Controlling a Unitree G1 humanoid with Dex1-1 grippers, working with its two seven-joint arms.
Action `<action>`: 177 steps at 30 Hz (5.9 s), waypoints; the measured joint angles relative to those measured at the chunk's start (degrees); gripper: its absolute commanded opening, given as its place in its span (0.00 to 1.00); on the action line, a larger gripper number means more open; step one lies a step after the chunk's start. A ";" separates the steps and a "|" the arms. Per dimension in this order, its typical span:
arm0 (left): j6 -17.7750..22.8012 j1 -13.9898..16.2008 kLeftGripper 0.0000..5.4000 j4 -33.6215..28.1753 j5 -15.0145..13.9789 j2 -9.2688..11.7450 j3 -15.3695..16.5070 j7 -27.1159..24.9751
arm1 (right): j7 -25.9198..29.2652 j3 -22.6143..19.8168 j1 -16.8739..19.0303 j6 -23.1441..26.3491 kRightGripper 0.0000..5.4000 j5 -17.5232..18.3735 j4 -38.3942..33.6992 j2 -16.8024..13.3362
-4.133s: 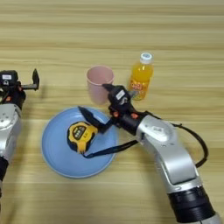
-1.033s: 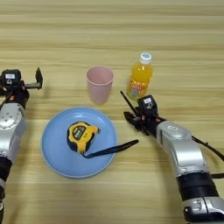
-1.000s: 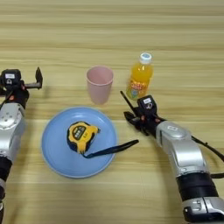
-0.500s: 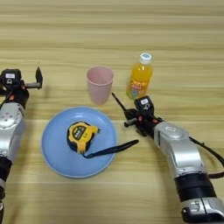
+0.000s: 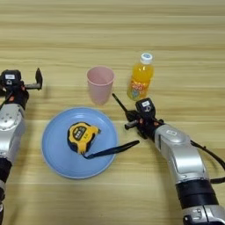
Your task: Move the objects on the table
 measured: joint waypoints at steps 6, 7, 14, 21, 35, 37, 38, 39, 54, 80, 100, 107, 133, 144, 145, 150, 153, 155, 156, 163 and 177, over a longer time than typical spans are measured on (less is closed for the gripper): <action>0.00 0.01 1.00 -0.01 0.04 0.00 0.01 0.00 | -0.92 -2.62 -0.15 2.07 0.05 1.45 -7.83 -0.67; 0.00 0.01 1.00 -0.01 0.04 0.00 0.02 0.00 | -0.96 -3.19 -0.16 2.40 0.05 1.72 -9.07 -0.81; 0.00 0.01 1.00 -0.02 0.05 0.00 0.02 0.00 | -1.21 -5.10 -0.34 4.01 0.05 3.20 -14.70 -1.52; 0.00 0.01 1.00 -0.02 0.06 -0.01 0.02 0.01 | -1.69 -7.56 -0.63 6.26 0.05 6.47 -23.36 -1.95; 0.00 0.01 1.00 -0.02 0.08 -0.03 0.01 0.02 | -2.95 -12.88 -0.71 8.59 0.05 10.40 -29.76 -4.32; 0.01 0.01 1.00 -0.02 0.08 -0.04 0.01 0.02 | -3.48 -14.87 -0.71 8.64 0.05 10.82 -29.89 -5.03; 0.00 0.01 1.00 -0.02 0.08 -0.04 0.01 0.02 | -3.57 -15.71 -0.71 8.66 0.05 11.07 -29.90 -5.57; 0.00 0.01 1.00 -0.02 0.08 -0.04 0.01 0.02 | -3.62 -16.32 -0.72 8.66 0.05 11.22 -29.89 -6.02; 0.01 0.01 1.00 -0.01 0.93 -0.30 0.04 0.16 | -6.06 -20.52 1.77 8.62 0.05 9.32 -21.65 -9.64; 0.02 0.01 1.00 -0.01 0.98 -0.40 0.12 0.19 | -5.95 -13.95 1.25 1.97 0.05 3.60 2.82 -7.23; 0.02 0.01 1.00 -0.02 0.98 -0.40 0.11 0.20 | -6.02 -13.58 0.66 -0.53 0.45 3.79 1.31 -5.87; 0.00 0.01 1.00 -0.04 0.99 -0.40 0.09 0.19 | -9.47 -15.19 -2.44 -8.01 0.60 3.60 3.49 -3.60; -0.27 0.17 1.00 -1.58 1.16 -0.41 -1.11 -0.07 | -8.75 -17.26 -14.18 -39.59 1.00 3.32 31.12 0.81; -0.54 0.13 1.00 -0.62 1.05 -0.27 -0.89 -0.49 | -14.32 -17.41 -15.74 -39.97 1.00 1.10 34.61 0.31; -0.56 0.13 1.00 -0.61 1.05 -0.25 -0.85 -0.53 | -15.09 -17.40 -15.81 -39.81 1.00 0.80 35.06 0.16; -0.61 0.12 1.00 -0.48 1.03 -0.07 -0.42 -0.64 | -18.21 -17.30 -16.07 -38.59 1.00 -0.19 36.01 0.09; -0.63 0.12 1.00 -0.40 1.02 -0.02 -0.21 -0.81 | -20.38 -17.41 -16.35 -37.17 1.00 -0.59 36.51 0.03; -0.64 0.12 1.00 -0.39 0.99 0.04 0.00 -1.25 | -21.19 -17.48 -16.40 -36.49 1.00 -0.85 36.59 -0.04; -0.65 0.12 1.00 -0.39 1.00 0.05 0.05 -1.39 | -20.84 -17.40 -16.38 -36.63 1.00 -0.85 36.38 -0.04; -0.67 0.12 1.00 -0.39 1.00 0.05 0.12 -1.86 | -19.61 -16.85 -16.38 -37.71 1.00 -0.85 35.12 0.05; 12.08 9.60 1.00 -26.38 -1.49 5.68 -2.95 -14.92 | -21.55 -15.29 -16.14 -37.69 1.00 -2.16 33.59 1.05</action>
